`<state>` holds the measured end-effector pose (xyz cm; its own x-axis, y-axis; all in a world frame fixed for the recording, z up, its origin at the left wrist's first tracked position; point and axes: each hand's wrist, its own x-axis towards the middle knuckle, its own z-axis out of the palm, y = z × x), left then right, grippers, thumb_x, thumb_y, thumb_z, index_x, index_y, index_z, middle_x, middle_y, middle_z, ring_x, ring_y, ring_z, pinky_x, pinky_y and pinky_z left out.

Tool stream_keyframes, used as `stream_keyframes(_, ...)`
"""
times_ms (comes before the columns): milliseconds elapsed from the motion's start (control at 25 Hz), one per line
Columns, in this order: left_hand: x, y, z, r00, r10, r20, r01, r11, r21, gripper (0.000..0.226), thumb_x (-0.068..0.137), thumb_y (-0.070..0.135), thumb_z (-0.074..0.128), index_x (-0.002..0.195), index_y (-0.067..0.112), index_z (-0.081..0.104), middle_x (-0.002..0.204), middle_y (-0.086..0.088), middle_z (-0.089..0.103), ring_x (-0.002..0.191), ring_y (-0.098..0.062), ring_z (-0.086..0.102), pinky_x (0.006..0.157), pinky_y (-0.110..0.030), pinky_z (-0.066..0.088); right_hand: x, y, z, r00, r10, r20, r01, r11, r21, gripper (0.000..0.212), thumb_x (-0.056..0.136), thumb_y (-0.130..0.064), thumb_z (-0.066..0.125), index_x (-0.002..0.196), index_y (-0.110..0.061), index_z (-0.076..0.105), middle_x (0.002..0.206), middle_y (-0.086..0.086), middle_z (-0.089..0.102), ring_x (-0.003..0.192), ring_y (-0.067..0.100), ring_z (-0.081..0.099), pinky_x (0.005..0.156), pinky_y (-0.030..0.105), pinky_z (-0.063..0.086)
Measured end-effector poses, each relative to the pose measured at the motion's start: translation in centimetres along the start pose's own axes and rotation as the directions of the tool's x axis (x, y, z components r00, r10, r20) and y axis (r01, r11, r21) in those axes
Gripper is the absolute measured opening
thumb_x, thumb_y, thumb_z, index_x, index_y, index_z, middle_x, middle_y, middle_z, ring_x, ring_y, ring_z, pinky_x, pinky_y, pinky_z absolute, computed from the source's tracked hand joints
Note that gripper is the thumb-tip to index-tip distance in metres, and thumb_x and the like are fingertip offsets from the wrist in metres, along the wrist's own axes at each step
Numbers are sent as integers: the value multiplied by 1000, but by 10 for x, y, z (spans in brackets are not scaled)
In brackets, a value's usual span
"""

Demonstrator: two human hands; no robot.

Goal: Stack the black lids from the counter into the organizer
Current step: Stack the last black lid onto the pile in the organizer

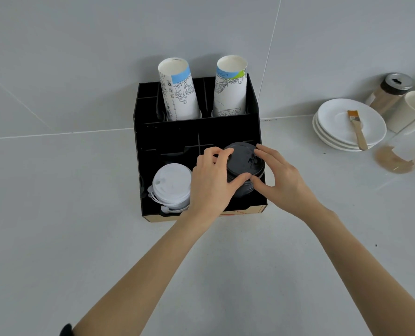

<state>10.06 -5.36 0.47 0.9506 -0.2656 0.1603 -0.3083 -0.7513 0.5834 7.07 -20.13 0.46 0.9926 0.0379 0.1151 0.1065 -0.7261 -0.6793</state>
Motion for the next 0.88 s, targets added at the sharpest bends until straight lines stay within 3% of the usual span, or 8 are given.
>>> stream_keyframes(120, 1, -2, 2, 1000, -4, 9, 4, 1000, -6, 61, 75, 42, 63, 126, 16, 40, 134, -9, 40, 111, -24, 41, 88, -39, 42, 1, 1, 1, 1000, 4, 16, -4, 1000, -10, 53, 83, -16, 58, 131, -10, 36, 144, 6, 35, 130, 20, 33, 102, 19, 23)
stream_keyframes(280, 0, -9, 3, 996, -3, 84, 6, 999, -34, 63, 77, 38, 62, 130, 15, 36, 138, -5, 39, 121, -25, 33, 99, -37, 36, 1, 2, 1, 999, -5, 34, 7, 999, -46, 54, 84, -17, 57, 133, -11, 35, 145, 4, 33, 132, 19, 29, 100, 14, 18)
stream_keyframes(440, -3, -15, 1, 993, -32, 109, 42, 995, -95, 62, 78, 34, 63, 130, 16, 36, 139, -3, 39, 122, -23, 32, 100, -34, 33, 2, 1, 2, 999, 1, 45, 0, 1000, -31, 55, 84, -17, 57, 133, -10, 34, 146, 4, 32, 132, 19, 32, 103, 21, 24)
stream_keyframes(640, 0, -13, -2, 992, -26, 124, 35, 997, -70, 62, 78, 33, 62, 131, 16, 35, 140, -2, 39, 123, -23, 32, 98, -34, 34, 0, 0, 5, 1000, 28, 3, -28, 999, 27, 54, 83, -15, 58, 132, -11, 36, 145, 4, 34, 130, 17, 34, 101, 17, 26)
stream_keyframes(880, 0, -16, -17, 970, -17, 242, 41, 995, -95, 60, 83, 27, 58, 133, 13, 29, 145, -7, 30, 131, -24, 29, 107, -37, 29, -4, -4, 3, 996, 84, -9, -83, 996, 33, 54, 84, -17, 58, 133, -13, 35, 147, 4, 29, 133, 18, 30, 99, 14, 21)
